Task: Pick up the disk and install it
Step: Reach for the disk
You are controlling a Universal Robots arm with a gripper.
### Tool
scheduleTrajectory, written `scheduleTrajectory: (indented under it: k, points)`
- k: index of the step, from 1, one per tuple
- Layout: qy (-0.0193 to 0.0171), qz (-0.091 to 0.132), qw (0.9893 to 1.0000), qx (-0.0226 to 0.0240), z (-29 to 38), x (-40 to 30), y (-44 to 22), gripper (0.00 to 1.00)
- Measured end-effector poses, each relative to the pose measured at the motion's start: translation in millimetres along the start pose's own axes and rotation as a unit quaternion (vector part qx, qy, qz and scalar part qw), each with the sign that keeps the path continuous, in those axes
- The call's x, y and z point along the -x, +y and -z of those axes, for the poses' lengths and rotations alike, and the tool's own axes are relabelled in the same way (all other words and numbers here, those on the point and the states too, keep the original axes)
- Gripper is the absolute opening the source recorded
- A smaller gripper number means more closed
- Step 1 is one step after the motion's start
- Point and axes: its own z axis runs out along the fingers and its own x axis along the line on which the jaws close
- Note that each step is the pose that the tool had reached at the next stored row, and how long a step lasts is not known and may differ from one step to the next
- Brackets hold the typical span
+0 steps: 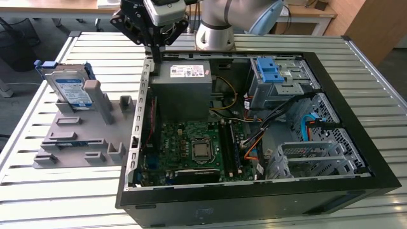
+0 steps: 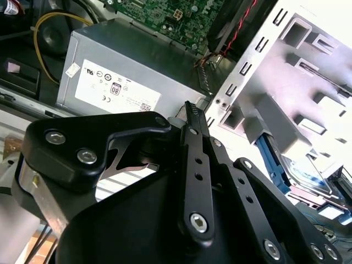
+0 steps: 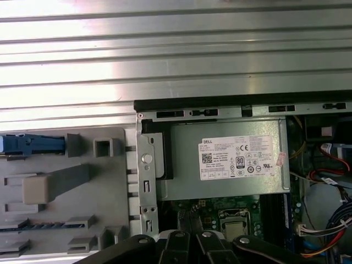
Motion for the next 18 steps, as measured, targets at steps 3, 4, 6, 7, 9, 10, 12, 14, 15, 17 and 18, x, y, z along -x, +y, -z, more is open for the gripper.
scheduleTrajectory:
  k: [3, 4, 6, 7, 9, 10, 12, 14, 15, 17, 18]
  points:
    - [0.0, 0.0, 1.0, 0.0, 0.0, -0.7, -0.1, 0.11]
    - [0.0, 0.0, 1.0, 0.0, 0.0, -0.8, 0.0, 0.11]
    - [0.0, 0.0, 1.0, 0.0, -0.1, -1.4, -0.1, 0.11]
    - [0.0, 0.0, 1.0, 0.0, -0.1, -1.4, -0.1, 0.11]
    - [0.0, 0.0, 1.0, 0.0, -0.1, -2.6, -0.2, 0.11]
    - [0.0, 0.0, 1.0, 0.0, -0.1, -3.1, -0.2, 0.11]
    - [0.0, 0.0, 1.0, 0.0, -0.1, -4.5, -0.3, 0.11]
    - [0.0, 0.0, 1.0, 0.0, -0.1, -5.9, -0.3, 0.11]
    - [0.0, 0.0, 1.0, 0.0, -0.1, -6.6, -0.2, 0.11]
    - [0.0, 0.0, 1.0, 0.0, -0.2, -7.6, 1.0, 0.11]
    - [0.0, 0.0, 1.0, 0.0, -0.3, -7.8, 2.4, 0.11]
